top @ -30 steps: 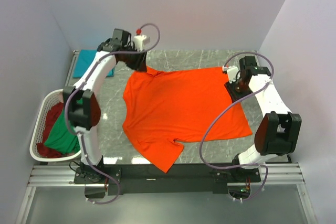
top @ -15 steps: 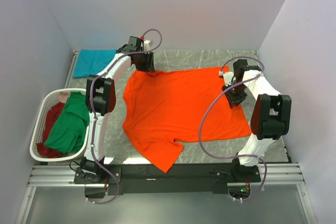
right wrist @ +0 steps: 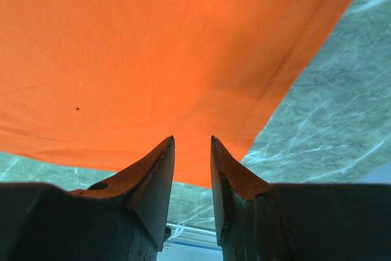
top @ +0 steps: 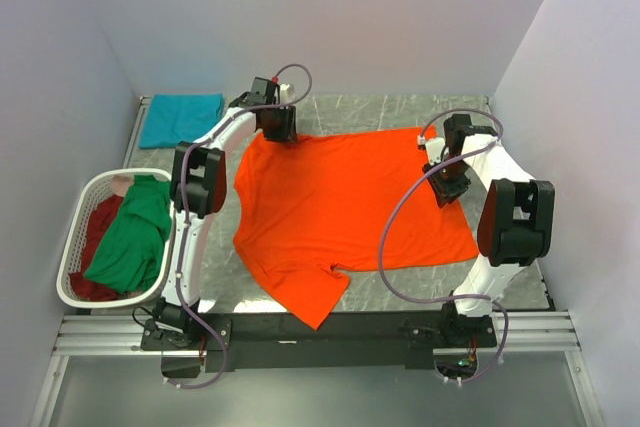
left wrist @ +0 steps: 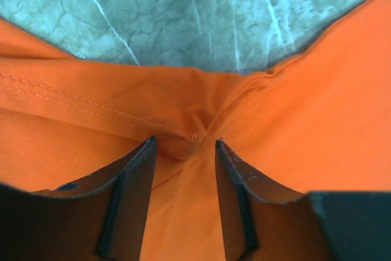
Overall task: Fold and stack the t-shirts
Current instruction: Flatten the tshirt out
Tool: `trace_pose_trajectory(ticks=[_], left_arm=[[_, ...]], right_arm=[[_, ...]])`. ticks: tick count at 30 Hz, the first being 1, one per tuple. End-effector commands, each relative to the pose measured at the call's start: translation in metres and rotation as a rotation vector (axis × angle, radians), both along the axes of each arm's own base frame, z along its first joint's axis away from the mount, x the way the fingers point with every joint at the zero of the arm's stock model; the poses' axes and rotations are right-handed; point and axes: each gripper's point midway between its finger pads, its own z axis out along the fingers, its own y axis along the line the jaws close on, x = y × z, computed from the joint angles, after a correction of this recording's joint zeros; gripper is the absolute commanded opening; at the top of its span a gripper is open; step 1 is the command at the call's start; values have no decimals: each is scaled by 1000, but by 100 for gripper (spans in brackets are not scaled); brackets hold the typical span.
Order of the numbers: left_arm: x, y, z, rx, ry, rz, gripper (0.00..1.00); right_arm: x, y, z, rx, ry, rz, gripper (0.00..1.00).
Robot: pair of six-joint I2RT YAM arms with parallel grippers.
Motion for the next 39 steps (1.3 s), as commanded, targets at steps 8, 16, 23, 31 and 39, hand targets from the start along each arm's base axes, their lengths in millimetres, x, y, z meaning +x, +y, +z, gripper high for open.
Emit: trace_pose_trajectory(ticks=[8, 16, 23, 31, 39], left_arm=[[16, -3, 5, 47, -83, 1, 26], [33, -6, 23, 50, -162, -22, 1], [68, -21, 73, 101, -456, -126, 22], [85, -44, 91, 252, -687, -243, 60], [42, -11, 111, 162, -519, -188, 38]], right_arm=[[-4, 1, -3, 10, 10, -19, 37], [-10, 4, -7, 24, 23, -25, 37], [-23, 9, -15, 41, 57, -24, 37], [-29, 12, -14, 47, 73, -20, 37], [-32, 7, -5, 17, 45, -6, 36]])
